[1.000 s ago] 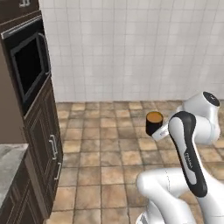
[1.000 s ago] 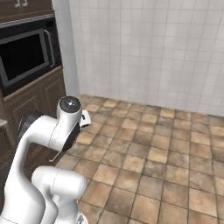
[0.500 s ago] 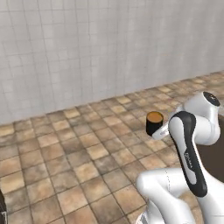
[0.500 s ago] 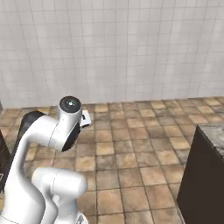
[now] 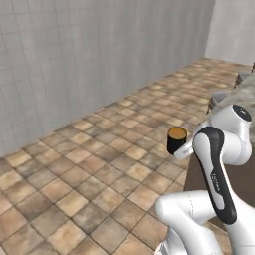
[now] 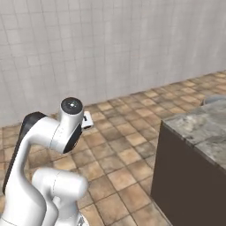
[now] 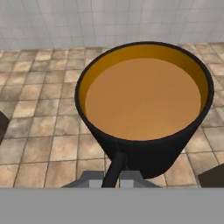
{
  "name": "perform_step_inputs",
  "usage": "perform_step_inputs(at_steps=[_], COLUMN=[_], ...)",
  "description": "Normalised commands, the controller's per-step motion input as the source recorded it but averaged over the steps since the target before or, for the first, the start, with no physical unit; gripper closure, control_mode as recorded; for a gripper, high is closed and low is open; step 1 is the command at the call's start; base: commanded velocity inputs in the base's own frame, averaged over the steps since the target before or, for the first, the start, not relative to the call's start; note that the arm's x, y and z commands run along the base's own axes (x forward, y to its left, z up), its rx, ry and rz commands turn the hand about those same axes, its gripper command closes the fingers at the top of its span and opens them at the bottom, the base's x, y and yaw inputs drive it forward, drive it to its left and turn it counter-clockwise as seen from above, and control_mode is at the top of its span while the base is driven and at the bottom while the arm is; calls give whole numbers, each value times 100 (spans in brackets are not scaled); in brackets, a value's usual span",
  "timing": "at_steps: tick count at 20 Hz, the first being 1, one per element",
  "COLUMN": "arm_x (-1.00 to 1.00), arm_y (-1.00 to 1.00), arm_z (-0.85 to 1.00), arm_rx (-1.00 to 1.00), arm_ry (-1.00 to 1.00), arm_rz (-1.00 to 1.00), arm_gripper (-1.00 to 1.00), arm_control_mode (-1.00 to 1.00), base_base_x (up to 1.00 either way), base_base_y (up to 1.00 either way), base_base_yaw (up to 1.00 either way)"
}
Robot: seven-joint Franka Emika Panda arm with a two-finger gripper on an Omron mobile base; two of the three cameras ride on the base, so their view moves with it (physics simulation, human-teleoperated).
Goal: Pick up the brewed coffee from the coffee machine and place it next to the breakfast plate on the dining counter.
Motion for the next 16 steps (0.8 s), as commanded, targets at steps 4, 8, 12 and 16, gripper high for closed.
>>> perform_step_inputs(at_steps=[4,8,12,16], arm_x=[0,0,0,0], arm_y=[0,0,0,0], arm_z=[0,0,0,0], arm_rx=[0,0,0,0], arm_ry=[0,0,0,0], arm_rz=[0,0,0,0], arm_gripper=[100,100,100,100], arm_control_mode=[100,100,100,100], base_base_x=[88,94,99,100], base_base_y=[51,67,73,70], base_base_yaw=[-59,-56,-53,-52])
